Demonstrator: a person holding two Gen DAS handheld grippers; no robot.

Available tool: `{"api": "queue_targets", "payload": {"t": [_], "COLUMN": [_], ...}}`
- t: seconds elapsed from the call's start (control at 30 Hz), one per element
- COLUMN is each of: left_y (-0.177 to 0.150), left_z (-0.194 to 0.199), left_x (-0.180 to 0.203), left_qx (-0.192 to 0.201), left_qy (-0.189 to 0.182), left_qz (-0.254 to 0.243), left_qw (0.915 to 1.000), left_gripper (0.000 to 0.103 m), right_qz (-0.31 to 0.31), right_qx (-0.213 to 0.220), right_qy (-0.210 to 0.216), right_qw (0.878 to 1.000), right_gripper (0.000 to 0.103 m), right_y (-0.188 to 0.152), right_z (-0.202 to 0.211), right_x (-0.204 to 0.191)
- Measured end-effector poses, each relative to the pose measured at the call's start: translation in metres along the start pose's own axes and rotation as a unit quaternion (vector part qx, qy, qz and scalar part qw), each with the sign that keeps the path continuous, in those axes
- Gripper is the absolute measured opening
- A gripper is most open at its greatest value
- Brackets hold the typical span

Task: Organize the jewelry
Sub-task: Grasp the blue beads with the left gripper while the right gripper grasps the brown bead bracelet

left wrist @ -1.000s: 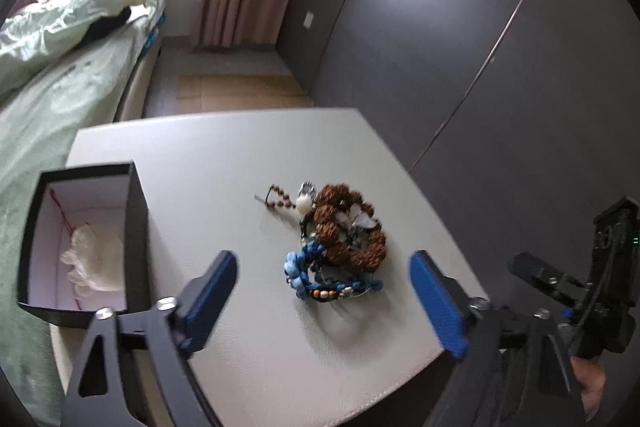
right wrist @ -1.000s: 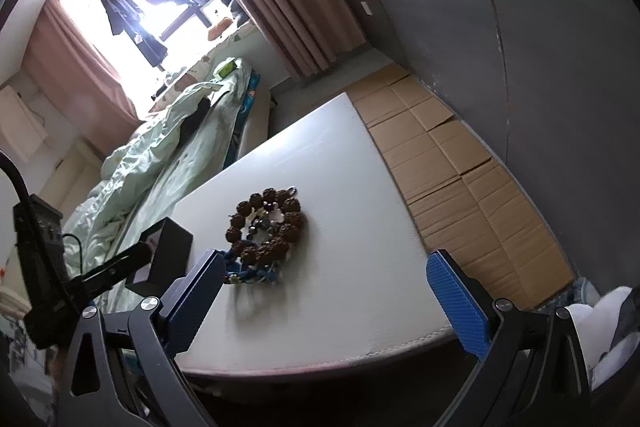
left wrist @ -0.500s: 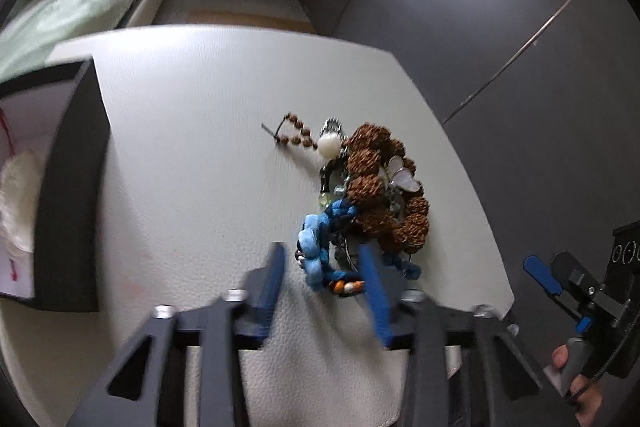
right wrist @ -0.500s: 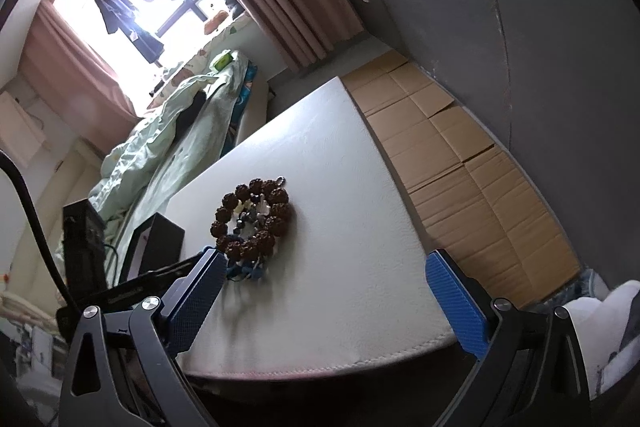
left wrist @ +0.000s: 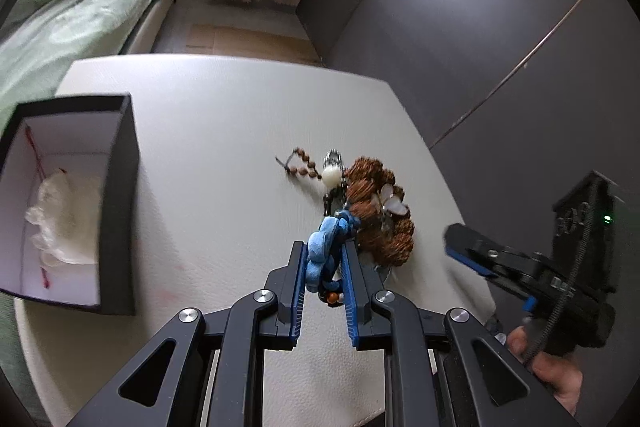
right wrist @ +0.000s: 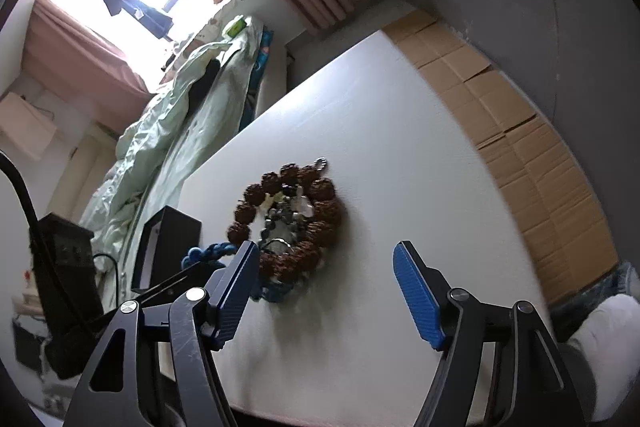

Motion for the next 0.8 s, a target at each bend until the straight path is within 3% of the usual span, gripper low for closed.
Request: {"api": "queue_targets", "payload": {"t": [0.27,0.5,0.57,0.67,0.7,0.8], "left_y": [0.01,0.012,0.012,0.011,0.008,0.005], "left_z": [0.02,0.038,0.041,0.049,0.051,0.062], "left_x": [-0.009,-0.023,-0.026,-0.028,-0.029,-0.031], "left_qx": [0.023,0.039,0.043,0.05,0.052,0.061], "left_qy": [0.0,0.001,0.0,0.001,0.002,0.005], "left_qz": [0.009,0.017,0.02,0.021,0.021,0.023], "left_qw": [0.9997,0.9991,0.9989,0.9985,0.9984,0.9978], "left_gripper": [0.018,0.018,0.018,0.018,0.018,0.018], "right_qz": [-0.003,0.044,0.067,0.094,0.097,0.073], "right_qx": [-0.03,-0.057,-0.064,-0.065,-0.066,-0.071], "right_qy": [-0.027,-0.11,-0.138,-0.169,-0.163,-0.124], "right_qw": [0.999,0.991,0.986,0.979,0.98,0.987], "right_gripper": [0.066,0.065,0.061,0.047,0.031,0.027], "right_y": [0.007,0.009,0.01,0.011,0.012,0.014], "right_z": [-0.026,-0.048,-0.052,-0.055,-0.055,-0.05], "right_x": [-0.009,-0.022,-0.025,-0.028,-0.027,-0.02]}}
Point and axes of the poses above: each gripper's, at about its wrist camera, not at the fingertips, and z roughly against the way its jaws point, x to its right, y to its top, the point moved 3 cm from there along -z, roughly the way its jaws point, and after that the axes turned 8 degrees about y, right-handed, at the moved point
